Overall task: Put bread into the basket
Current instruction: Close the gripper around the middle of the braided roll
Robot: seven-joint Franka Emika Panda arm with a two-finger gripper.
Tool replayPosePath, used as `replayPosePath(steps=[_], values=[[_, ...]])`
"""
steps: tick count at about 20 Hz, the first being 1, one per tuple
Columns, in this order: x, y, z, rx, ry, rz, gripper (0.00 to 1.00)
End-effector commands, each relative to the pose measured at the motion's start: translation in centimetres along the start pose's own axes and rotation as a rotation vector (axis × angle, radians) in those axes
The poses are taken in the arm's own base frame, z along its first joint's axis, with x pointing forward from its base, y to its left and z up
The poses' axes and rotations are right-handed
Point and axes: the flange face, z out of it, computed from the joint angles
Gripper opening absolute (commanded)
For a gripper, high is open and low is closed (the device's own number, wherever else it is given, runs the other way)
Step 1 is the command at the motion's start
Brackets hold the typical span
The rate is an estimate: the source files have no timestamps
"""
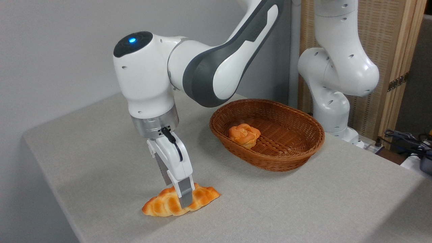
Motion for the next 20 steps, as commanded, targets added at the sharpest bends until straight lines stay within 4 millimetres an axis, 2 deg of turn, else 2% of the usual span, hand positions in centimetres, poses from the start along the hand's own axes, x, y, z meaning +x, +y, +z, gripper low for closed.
replayPosePath(steps=[1,6,8,9,11,13,20], values=[[0.28,-0.67,0.96,0.033,-0.023,0.034,1.0],[0.52,-0.56,1.34,0.028,-0.027,0.039,1.0],[0.52,-0.56,1.34,0.028,-0.027,0.037,0.83],[0.67,-0.48,1.54,0.026,-0.028,0.04,0.62],[0.97,-0.31,1.83,0.021,-0.03,0.046,0.42],[0.96,-0.29,1.85,0.02,-0.031,0.046,0.39],[0.96,-0.29,1.85,0.02,-0.031,0.046,0.39]])
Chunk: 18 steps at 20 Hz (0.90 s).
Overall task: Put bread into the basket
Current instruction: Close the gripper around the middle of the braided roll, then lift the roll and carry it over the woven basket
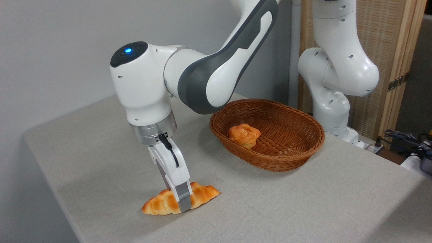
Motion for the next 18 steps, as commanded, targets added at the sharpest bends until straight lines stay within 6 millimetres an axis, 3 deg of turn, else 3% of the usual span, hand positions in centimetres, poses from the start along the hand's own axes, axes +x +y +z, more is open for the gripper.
replayPosePath(steps=[1,13,18], values=[[0.2,-0.3,0.3,0.017,-0.006,0.021,0.39],[0.2,-0.2,0.1,0.015,-0.007,0.023,0.39],[0.1,0.5,-2.7,0.049,0.023,0.024,0.39]])
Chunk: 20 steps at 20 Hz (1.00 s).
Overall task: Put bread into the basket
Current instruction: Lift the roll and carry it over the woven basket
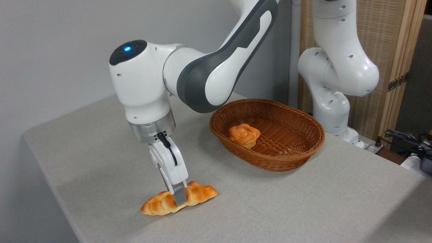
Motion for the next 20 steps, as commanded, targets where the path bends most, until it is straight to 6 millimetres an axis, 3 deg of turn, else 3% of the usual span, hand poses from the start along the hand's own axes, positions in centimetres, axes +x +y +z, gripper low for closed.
replayPosePath(steps=[1,6,11,20], values=[[0.1,0.8,-3.4,0.055,0.031,0.023,0.39],[1.0,3.9,-7.8,0.057,0.081,0.039,0.4],[-0.3,7.3,-11.7,-0.011,0.078,-0.005,0.41],[-2.9,11.1,-13.0,-0.174,-0.033,0.03,0.44]])
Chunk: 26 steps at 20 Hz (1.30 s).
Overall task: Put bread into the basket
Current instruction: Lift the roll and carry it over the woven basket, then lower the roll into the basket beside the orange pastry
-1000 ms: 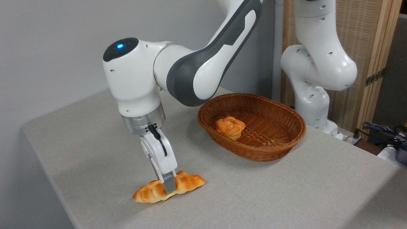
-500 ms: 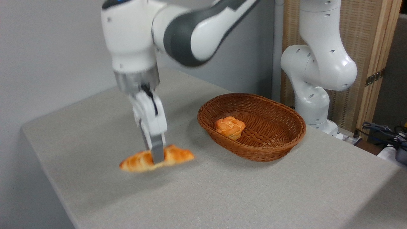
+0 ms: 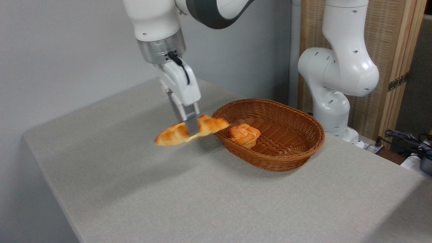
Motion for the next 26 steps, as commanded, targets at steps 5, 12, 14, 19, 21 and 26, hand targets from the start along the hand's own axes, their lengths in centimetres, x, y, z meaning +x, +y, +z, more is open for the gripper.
replayPosePath(steps=[5,12,14,19,21,26], values=[[-2.9,3.9,0.0,-0.098,-0.051,0.083,0.46],[-4.7,7.6,1.7,-0.134,-0.077,0.206,0.53],[-5.4,8.3,2.2,-0.161,-0.089,0.263,0.57],[-5.7,9.1,3.2,-0.218,-0.116,0.419,1.0],[-5.7,9.3,3.8,-0.238,-0.115,0.536,1.0],[-5.7,9.4,4.5,-0.258,-0.117,0.616,1.0]])
